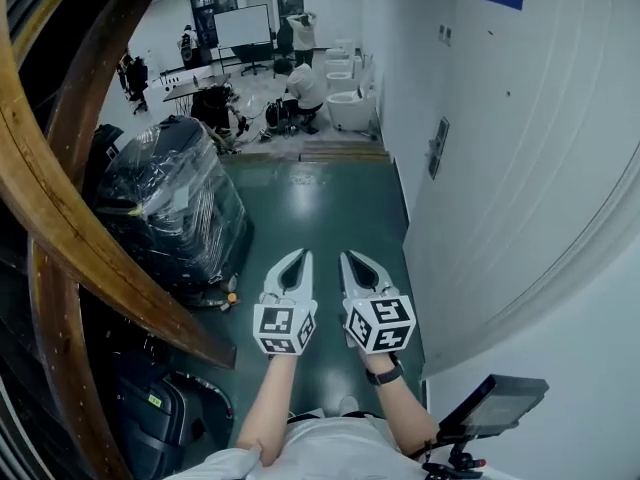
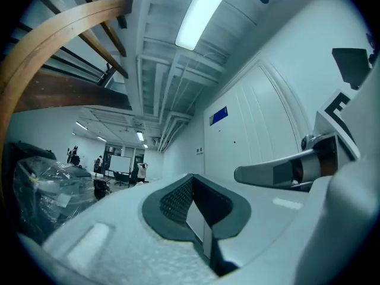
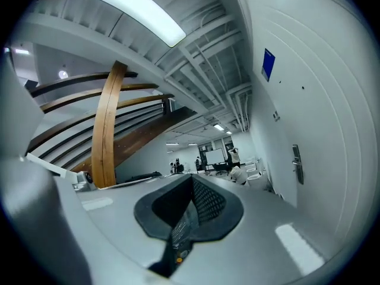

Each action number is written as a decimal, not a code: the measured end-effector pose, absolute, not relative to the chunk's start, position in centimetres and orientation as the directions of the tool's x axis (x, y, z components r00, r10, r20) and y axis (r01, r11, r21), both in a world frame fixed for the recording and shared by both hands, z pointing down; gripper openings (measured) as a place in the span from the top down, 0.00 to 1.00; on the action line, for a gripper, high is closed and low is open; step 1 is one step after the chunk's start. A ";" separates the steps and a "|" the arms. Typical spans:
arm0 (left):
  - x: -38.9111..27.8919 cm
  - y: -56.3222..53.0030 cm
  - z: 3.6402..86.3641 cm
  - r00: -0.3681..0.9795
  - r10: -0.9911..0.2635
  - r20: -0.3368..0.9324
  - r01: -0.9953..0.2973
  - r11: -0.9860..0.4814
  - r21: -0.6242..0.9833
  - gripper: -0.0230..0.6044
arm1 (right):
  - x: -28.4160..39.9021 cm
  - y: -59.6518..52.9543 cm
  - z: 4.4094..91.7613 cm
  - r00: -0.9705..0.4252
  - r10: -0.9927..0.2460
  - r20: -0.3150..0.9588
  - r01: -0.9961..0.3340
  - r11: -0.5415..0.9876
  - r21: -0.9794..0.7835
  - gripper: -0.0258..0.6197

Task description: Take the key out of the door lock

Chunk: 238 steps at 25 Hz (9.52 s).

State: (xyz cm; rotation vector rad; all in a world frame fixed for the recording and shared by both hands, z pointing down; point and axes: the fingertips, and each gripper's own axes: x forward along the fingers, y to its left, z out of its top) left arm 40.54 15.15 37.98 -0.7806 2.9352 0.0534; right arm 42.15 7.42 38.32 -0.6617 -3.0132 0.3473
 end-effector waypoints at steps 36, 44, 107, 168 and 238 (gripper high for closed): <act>-2.3 27.7 36.9 -0.843 -0.511 -0.170 -0.522 0.852 0.028 0.96 | -1.4 20.1 39.7 -0.914 0.405 0.016 0.403 0.913 -0.054 0.96; -9.1 29.6 41.2 -0.848 -0.518 -0.114 -0.524 0.851 0.025 0.96 | -10.4 22.7 43.1 -0.905 0.423 0.046 0.418 0.904 -0.093 0.96; -26.4 -34.9 40.4 0.502 -0.858 -0.108 -0.860 -0.508 0.037 0.96 | -17.3 -34.1 42.1 -0.519 -0.854 -0.015 -0.851 0.519 -0.085 0.95; -25.7 -48.2 43.2 0.678 -0.726 -0.120 -0.714 -0.688 0.128 0.69 | -15.8 -36.4 62.4 -0.435 -0.824 0.363 -0.875 0.293 -0.385 0.95; -26.4 -39.9 46.1 0.599 -0.801 -0.023 -0.796 -0.598 0.095 0.84 | -11.5 -32.9 55.0 -0.441 -0.897 -0.028 -0.600 0.318 -0.734 0.92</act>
